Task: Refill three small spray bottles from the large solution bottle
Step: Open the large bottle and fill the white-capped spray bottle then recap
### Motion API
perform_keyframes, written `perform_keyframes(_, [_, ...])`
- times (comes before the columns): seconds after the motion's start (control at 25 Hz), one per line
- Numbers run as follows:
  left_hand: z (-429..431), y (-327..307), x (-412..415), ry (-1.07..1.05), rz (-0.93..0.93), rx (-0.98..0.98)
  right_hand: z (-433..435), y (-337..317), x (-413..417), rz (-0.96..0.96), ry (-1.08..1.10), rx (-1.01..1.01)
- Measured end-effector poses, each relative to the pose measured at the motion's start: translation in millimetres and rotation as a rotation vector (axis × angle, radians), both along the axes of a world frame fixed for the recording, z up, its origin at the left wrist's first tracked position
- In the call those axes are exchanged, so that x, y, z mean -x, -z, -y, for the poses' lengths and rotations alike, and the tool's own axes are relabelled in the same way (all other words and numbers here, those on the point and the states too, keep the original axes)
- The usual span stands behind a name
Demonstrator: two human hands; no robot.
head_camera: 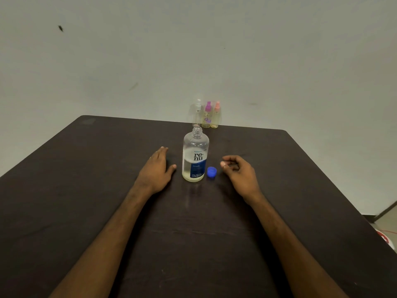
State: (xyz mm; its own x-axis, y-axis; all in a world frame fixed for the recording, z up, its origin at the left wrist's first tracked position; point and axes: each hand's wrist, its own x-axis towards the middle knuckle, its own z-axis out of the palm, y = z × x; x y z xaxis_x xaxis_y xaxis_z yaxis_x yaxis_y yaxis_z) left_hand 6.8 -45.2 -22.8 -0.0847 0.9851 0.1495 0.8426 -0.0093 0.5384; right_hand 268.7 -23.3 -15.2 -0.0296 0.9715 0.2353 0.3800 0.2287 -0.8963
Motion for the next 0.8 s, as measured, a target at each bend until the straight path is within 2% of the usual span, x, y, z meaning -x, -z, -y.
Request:
perform_keyframes(0.16, [-28, -3, 5, -0.015, -0.094, 0.024, -27, -16, 4, 0.024, 0.032, -0.065])
perform_keyframes(0.44, [-63, -1, 19, -0.016, -0.116, 0.017, -124, -66, 43, 0.29, -0.012, -0.243])
perform_keyframes(0.8, [-65, 2, 16, -0.026, -0.138, -0.024, -226, -84, 95, 0.607, -0.009, -0.23])
